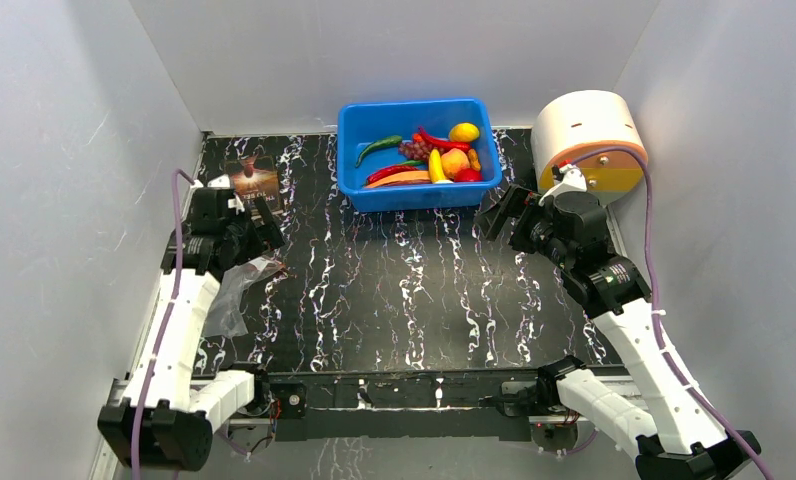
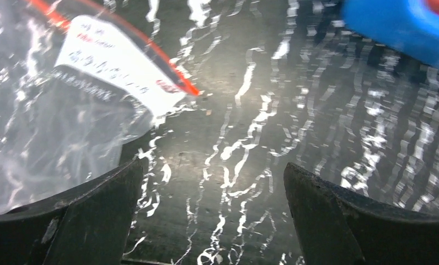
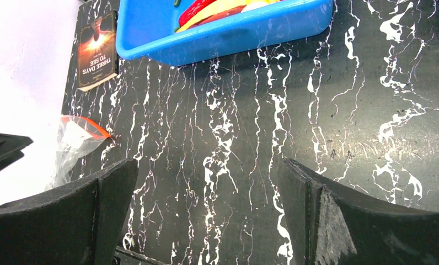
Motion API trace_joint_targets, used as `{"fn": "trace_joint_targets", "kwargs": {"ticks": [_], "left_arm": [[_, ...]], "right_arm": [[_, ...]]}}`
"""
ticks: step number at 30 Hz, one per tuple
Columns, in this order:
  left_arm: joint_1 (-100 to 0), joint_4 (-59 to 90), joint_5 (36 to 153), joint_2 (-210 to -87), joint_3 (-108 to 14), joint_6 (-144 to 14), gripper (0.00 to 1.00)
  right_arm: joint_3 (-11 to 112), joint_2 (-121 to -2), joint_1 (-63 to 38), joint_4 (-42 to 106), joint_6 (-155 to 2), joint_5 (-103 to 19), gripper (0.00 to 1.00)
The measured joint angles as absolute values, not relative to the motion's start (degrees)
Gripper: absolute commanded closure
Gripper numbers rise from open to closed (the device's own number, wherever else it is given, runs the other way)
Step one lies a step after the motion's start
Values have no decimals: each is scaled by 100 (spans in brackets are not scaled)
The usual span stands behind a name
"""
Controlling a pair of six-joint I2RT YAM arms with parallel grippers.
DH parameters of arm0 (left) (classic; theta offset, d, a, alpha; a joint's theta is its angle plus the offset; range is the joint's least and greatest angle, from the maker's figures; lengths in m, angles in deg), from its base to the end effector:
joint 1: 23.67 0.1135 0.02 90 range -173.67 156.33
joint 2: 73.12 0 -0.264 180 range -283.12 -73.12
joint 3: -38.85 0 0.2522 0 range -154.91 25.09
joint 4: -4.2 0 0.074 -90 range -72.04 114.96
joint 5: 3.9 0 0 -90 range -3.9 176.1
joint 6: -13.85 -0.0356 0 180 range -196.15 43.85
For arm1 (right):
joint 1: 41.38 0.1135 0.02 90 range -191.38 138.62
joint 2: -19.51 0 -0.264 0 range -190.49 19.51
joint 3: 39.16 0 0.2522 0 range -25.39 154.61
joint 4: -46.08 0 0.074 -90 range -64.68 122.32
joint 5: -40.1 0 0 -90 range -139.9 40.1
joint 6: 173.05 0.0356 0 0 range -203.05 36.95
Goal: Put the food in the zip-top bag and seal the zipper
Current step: Pick up the zipper food storage bag at the corner of the board.
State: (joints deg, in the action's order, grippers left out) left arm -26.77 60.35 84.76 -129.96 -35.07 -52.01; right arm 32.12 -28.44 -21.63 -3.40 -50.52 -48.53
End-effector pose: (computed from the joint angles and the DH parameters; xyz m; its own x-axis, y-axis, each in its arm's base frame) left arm 0.2015 -0.0101 0.3395 -0.5890 -0.3776 -0.7145 -0.2246 0.9258 -0.3041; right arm 0.1627 0.0593 0.3611 -0.5422 0.3765 -0.7511 -0.0788 0.8673 0.4916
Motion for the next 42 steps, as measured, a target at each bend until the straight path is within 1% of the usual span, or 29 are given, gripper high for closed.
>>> {"fn": "trace_joint_targets", "kwargs": {"ticks": [5, 11, 14, 17, 23, 24, 25, 26, 28, 29, 30, 32, 34, 37, 42], "left_arm": [[-2677, 6376, 7564, -13818, -3494, -4884, 3], [-2677, 6476, 7103, -14286, -3157, -4664, 5], [-2677, 6439, 6922, -14432, -3037, -4624, 11], [-2677, 6372, 6640, -14688, -2991, -4613, 12], [-2677, 6214, 6091, -15189, -2954, -4655, 17], [-2677, 6177, 6032, -15243, -2954, -4675, 20], [-2677, 6146, 5982, -15309, -2954, -4694, 26], [-2677, 6131, 5958, -15372, -2954, -4707, 34], [-2677, 6118, 5975, -15499, -2954, -4769, 59], [-2677, 6105, 6006, -15562, -2954, -4782, 70], [-2677, 6083, 6061, -15617, -2954, -4817, 77], [-2677, 6048, 6231, -15639, -2954, -4893, 89], [-2677, 6015, 6456, -15619, -2954, -4972, 95], [-2677, 6013, 6970, -15538, -2961, -5105, 100], [-2679, 5950, 8115, -15016, -3096, -5328, 100]], "right_arm": [[3179, -2844, -2163, -295, -5014, -4866, 3], [3022, -2874, -2168, -209, -4988, -4838, 4], [3020, -2912, -2168, -201, -4986, -4803, 4], [3020, -2936, -2168, -198, -4971, -4772, 5], [3018, -2947, -2168, -187, -4881, -4702, 5], [3018, -2951, -2168, -181, -4859, -4689, 5], [3018, -2964, -2168, -174, -4844, -4687, 6], [3018, -2981, -2168, -170, -4840, -4680, 6], [3020, -3021, -2168, -170, -4837, -4669, 6], [3022, -3056, -2168, -170, -4829, -4665, 6], [3026, -3095, -2168, -170, -4820, -4650, 6], [3044, -3185, -2168, -170, -4815, -4621, 6], [3103, -3272, -2168, -172, -4805, -4578, 6], [3221, -3362, -2168, -170, -4789, -4564, 6], [3291, -3386, -2168, -152, -4693, -4516, 8]]}}
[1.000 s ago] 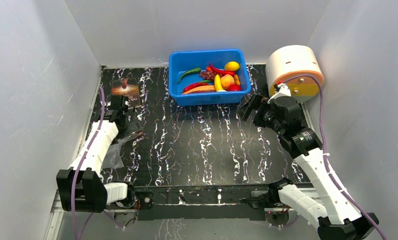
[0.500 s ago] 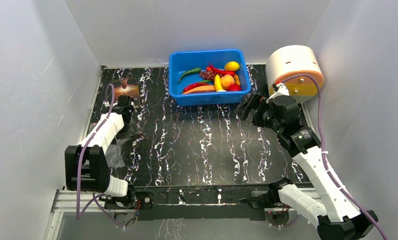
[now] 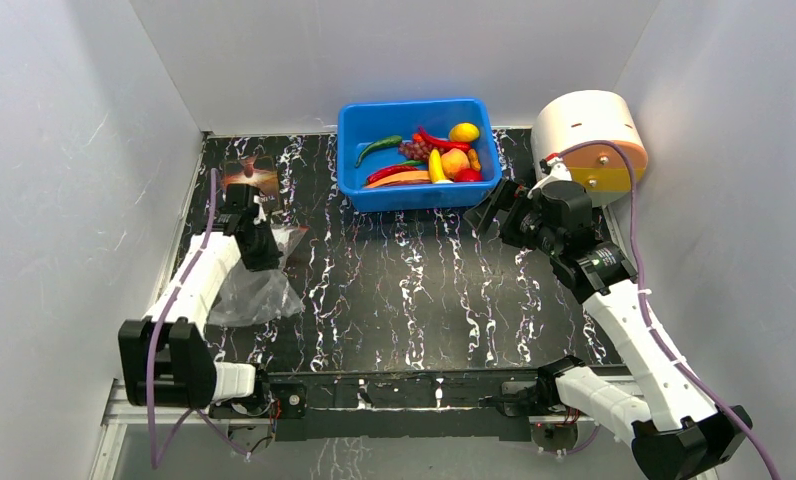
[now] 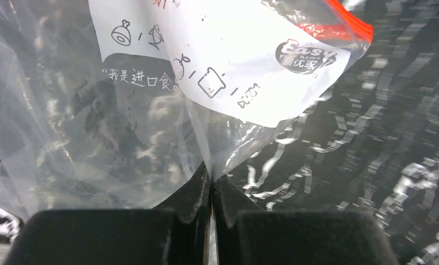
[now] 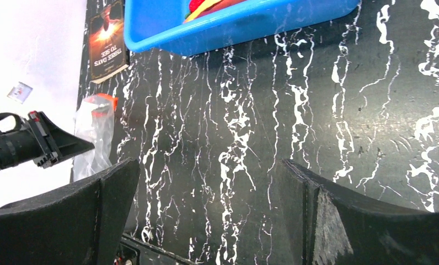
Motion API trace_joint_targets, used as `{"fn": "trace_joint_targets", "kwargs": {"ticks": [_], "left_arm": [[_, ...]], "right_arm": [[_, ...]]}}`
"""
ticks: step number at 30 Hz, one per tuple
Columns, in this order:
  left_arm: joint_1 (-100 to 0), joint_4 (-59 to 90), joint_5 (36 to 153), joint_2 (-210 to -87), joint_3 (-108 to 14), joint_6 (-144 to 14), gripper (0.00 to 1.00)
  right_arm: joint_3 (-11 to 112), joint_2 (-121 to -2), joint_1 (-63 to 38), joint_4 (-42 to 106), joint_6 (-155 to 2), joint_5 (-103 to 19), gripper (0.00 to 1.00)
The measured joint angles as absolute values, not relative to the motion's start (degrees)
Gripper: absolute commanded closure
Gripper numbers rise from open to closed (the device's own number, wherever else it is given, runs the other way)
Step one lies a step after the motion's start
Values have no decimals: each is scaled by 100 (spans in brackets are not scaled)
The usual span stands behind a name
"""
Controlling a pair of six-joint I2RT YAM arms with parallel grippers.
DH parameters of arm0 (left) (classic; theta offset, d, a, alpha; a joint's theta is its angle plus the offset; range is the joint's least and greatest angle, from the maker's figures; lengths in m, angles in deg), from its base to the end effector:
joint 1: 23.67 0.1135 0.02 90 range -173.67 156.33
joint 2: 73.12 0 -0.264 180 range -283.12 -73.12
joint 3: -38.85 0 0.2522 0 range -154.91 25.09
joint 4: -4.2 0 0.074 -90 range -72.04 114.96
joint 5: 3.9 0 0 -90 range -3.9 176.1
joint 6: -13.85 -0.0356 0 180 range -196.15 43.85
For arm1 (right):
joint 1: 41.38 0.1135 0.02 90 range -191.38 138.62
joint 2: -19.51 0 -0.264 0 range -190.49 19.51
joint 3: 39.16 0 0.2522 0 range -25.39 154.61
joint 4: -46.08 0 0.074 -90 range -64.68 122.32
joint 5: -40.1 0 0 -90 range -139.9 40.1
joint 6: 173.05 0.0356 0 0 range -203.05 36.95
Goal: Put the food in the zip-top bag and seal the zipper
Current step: Pick up the zipper food storage bag at the corner of the board.
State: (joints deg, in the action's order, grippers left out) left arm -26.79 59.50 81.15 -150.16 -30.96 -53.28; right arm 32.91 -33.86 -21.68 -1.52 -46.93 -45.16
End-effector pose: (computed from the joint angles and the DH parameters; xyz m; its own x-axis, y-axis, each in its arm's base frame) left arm 0.2613 -0.0112 0.2419 -0.8219 -0.3430 -0.4548 -0.3310 0.9374 -0.1087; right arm 0.1847 0.0693 0.3533 -0.6057 0.4071 -0.6836 -0.0582 0.8342 0.5483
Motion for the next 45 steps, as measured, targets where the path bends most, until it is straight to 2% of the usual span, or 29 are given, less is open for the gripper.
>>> {"fn": "trace_joint_targets", "kwargs": {"ticks": [6, 11, 19, 23, 30, 37, 45], "left_arm": [[-2679, 5408, 9595, -13993, -3094, -5293, 100], [-2692, 4579, 11193, -13141, -2864, -5050, 100], [-2823, 3333, 13127, -13014, -2611, -4622, 100], [-2991, 2586, 13837, -13003, -2285, -4323, 100], [-4073, 2151, 14493, -13149, -2156, -4259, 100], [-4819, 1983, 14797, -13329, -2156, -4251, 100], [-5013, 1987, 15039, -13335, -2233, -4362, 100]], "right_arm": [[3291, -3386, -2168, 90, -4772, -4254, 11], [3179, -3257, -2168, 516, -5093, -4064, 20], [2452, -2809, -2168, 1506, -6009, -3118, 24], [1927, -2536, -2168, 2151, -6363, -2377, 23], [1024, -1941, -2168, 3364, -6988, -1714, 21], [989, -2321, -2168, 3917, -7904, -917, 40], [939, -2625, -2166, 4018, -8501, 63, 45]]}}
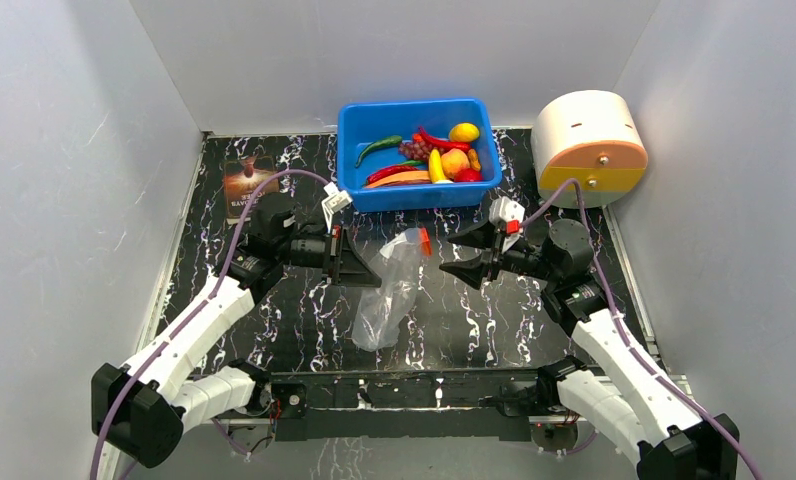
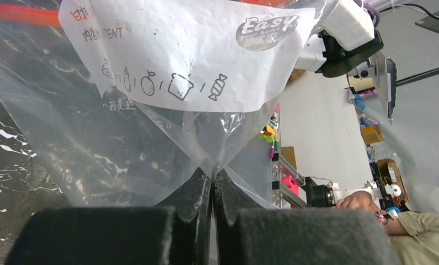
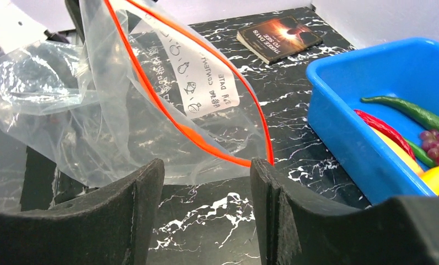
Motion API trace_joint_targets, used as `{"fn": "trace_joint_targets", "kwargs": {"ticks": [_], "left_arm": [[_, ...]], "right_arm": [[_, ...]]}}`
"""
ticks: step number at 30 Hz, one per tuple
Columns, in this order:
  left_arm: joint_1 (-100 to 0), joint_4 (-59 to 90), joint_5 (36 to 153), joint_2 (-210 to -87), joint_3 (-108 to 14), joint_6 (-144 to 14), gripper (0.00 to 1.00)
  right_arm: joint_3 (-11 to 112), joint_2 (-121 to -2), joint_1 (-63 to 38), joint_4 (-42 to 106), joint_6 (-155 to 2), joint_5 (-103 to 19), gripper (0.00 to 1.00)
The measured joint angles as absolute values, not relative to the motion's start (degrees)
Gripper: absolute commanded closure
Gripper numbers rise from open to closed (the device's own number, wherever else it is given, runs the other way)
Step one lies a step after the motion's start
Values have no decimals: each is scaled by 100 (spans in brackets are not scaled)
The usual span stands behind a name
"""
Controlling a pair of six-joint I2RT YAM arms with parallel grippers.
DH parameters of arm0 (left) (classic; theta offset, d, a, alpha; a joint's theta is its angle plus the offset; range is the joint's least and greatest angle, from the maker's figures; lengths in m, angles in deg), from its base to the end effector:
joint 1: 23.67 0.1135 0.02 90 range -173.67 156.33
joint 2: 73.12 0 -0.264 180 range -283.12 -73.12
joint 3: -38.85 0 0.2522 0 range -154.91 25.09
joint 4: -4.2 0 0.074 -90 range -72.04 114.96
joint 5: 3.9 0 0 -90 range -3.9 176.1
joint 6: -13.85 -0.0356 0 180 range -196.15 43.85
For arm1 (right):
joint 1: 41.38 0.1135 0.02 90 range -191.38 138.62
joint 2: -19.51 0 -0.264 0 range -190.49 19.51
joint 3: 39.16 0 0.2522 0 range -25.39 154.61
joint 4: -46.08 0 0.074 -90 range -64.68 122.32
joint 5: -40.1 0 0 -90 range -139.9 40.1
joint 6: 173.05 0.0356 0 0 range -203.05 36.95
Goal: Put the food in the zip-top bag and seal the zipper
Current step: Pick up the zipper food storage bag at the corner of the board.
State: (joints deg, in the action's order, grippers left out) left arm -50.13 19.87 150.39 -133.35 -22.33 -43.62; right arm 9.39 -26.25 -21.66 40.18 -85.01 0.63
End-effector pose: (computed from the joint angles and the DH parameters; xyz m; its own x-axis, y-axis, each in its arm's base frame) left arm 0.1895 -0.1301 0.3241 -0.7152 0.0954 -0.6923 0.6984 0.0610 -0.7131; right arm 0.1641 0.0880 0.3097 -0.0189 -0.0299 -0.9994 -0.9413 0.3375 0.0077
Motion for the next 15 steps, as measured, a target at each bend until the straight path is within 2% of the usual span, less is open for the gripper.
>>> {"fn": "trace_joint_targets", "kwargs": {"ticks": [4, 9, 12, 15], "left_arm": [[-5098, 2057, 15111, -13337, -2296, -4417, 100], [-5144, 2035, 15168, -13337, -2316, -4404, 100], [-5166, 1952, 15230, -13337, -2314, -4384, 100], [-5177, 1891, 15319, -13346, -2314, -4371, 100]], "right_arm": [[843, -2573, -2159, 4182, -8680, 371, 51], [659, -2562, -2013, 4499, -8723, 581, 54], [651, -2638, -1835, 4715, -8721, 524, 60], [543, -2794, -1628, 5067, -8649, 268, 61]]}}
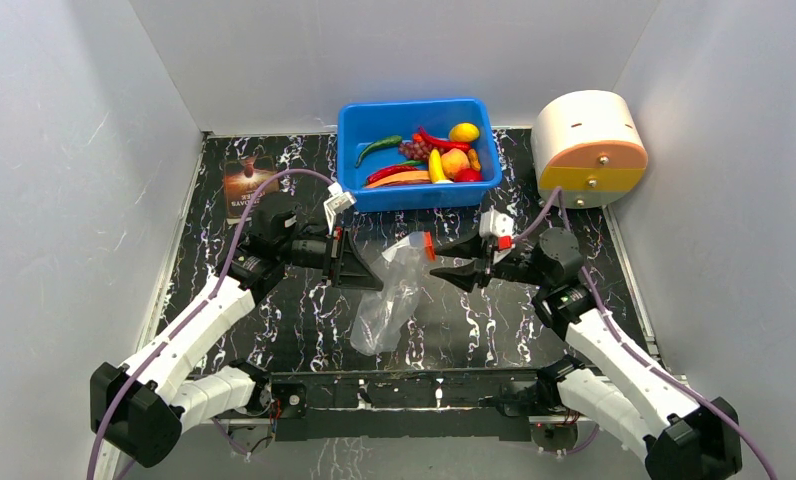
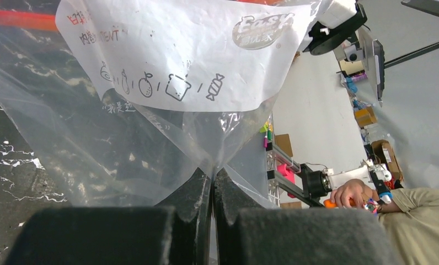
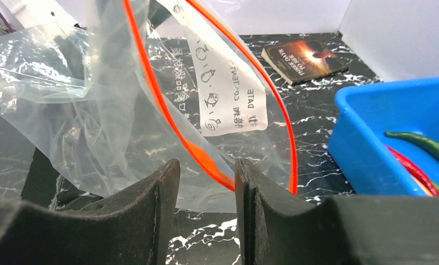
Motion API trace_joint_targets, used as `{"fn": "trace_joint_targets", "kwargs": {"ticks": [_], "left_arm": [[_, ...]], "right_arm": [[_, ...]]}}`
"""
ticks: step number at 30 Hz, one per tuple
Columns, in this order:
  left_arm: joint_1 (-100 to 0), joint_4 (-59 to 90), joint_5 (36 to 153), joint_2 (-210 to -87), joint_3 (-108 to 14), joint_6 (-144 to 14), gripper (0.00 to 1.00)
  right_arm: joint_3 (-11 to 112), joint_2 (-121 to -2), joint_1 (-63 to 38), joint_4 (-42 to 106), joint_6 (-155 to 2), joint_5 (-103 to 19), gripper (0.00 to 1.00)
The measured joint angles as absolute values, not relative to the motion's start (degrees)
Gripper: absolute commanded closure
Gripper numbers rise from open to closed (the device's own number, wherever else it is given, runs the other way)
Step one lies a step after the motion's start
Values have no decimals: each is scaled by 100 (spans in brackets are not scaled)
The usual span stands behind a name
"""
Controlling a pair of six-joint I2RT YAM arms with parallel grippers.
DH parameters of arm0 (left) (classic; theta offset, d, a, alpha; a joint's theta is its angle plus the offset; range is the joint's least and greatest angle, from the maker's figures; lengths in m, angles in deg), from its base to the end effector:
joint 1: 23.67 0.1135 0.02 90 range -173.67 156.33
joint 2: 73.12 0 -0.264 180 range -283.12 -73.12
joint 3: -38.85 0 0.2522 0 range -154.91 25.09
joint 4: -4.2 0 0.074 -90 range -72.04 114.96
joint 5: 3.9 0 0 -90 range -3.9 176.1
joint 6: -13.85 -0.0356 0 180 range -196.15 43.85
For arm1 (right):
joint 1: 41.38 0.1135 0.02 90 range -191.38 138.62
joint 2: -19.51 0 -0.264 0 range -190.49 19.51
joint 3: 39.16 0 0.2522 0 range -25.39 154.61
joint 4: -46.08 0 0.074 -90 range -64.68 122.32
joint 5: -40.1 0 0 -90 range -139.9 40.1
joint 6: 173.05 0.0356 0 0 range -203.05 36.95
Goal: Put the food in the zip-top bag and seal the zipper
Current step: Pick up the zipper food storage bag at the corner of the board, then open the zipper of the food storage bag.
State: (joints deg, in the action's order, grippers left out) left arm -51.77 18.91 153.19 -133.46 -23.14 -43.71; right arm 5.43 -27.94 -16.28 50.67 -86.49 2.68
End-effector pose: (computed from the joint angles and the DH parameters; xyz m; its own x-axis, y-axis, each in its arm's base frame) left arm 0.1848 -0.1359 0.3303 -0.6912 0.1323 -0.7105 0.7158 -0.0098 -0.6982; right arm 0.1591 0.1058 0.2983 0.0859 0.0000 -0.9963 -0.9732 0.2139 -0.0839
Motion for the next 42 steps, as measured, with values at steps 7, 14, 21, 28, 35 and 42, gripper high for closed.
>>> {"fn": "trace_joint_targets", "kwargs": {"ticks": [7, 14, 21, 28, 35, 42], "left_arm": [[-5188, 2147, 15439, -13433, -2314, -4650, 100], [-5201, 3959, 13396, -13783, -3468, -5612, 55], [-5195, 4647, 10508, -13875, -4467, -5505, 19], [-5195, 4455, 10183, -13335, -4390, -5096, 19], [-5195, 4389, 10191, -13407, -3962, -4950, 21], [-5195, 4546, 10047, -13543, -3876, -5066, 59]], "right_arm": [[331, -3193, -1328, 5723, -8529, -64, 85], [513, -3187, -1272, 4835, -8260, -416, 100], [1468, -3121, -1261, 2936, -6708, -1592, 100], [2067, -3316, -1261, 2029, -5270, -2197, 100], [2146, -3377, -1261, 1935, -4363, -2532, 100], [2198, -3499, -1261, 1985, -4000, -2556, 100]]}}
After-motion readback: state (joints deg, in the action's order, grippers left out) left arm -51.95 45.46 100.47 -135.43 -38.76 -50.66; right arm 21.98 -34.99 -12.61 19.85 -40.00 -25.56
